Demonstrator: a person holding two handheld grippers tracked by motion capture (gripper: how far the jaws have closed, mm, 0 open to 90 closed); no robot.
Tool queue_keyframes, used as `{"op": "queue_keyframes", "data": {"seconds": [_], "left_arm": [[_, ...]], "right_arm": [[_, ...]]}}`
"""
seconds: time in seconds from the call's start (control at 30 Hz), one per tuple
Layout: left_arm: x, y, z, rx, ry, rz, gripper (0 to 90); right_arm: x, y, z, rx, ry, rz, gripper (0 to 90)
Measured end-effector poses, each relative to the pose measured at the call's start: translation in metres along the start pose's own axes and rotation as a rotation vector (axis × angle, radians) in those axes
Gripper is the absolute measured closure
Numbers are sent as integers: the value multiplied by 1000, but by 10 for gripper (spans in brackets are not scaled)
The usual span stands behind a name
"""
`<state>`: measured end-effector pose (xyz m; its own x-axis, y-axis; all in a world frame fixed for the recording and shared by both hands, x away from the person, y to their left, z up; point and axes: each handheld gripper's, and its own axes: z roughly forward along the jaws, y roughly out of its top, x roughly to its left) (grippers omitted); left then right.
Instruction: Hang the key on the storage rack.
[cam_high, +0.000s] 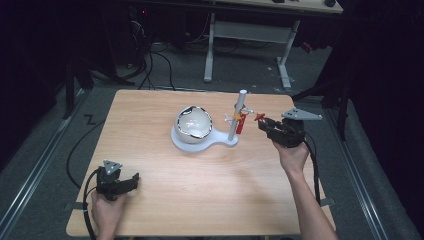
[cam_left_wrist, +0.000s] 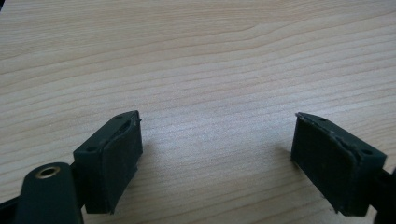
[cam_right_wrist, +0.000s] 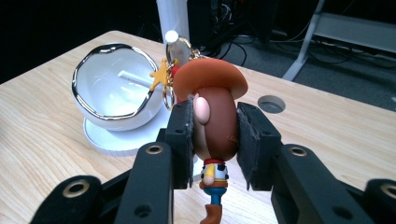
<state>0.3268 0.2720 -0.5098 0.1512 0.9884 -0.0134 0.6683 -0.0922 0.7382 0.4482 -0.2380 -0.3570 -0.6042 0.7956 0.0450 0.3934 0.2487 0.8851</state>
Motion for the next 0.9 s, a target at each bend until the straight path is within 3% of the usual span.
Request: {"op": "queue_keyframes", "data": {"seconds": [0.4,0.9], "left_arm": [[0,0,0,0,0,0,169],[0,0,0,0,0,1,169]], "right_arm": [[8,-8,18,9,17,15,680],[7,-27,34,31,12,51,678]]}}
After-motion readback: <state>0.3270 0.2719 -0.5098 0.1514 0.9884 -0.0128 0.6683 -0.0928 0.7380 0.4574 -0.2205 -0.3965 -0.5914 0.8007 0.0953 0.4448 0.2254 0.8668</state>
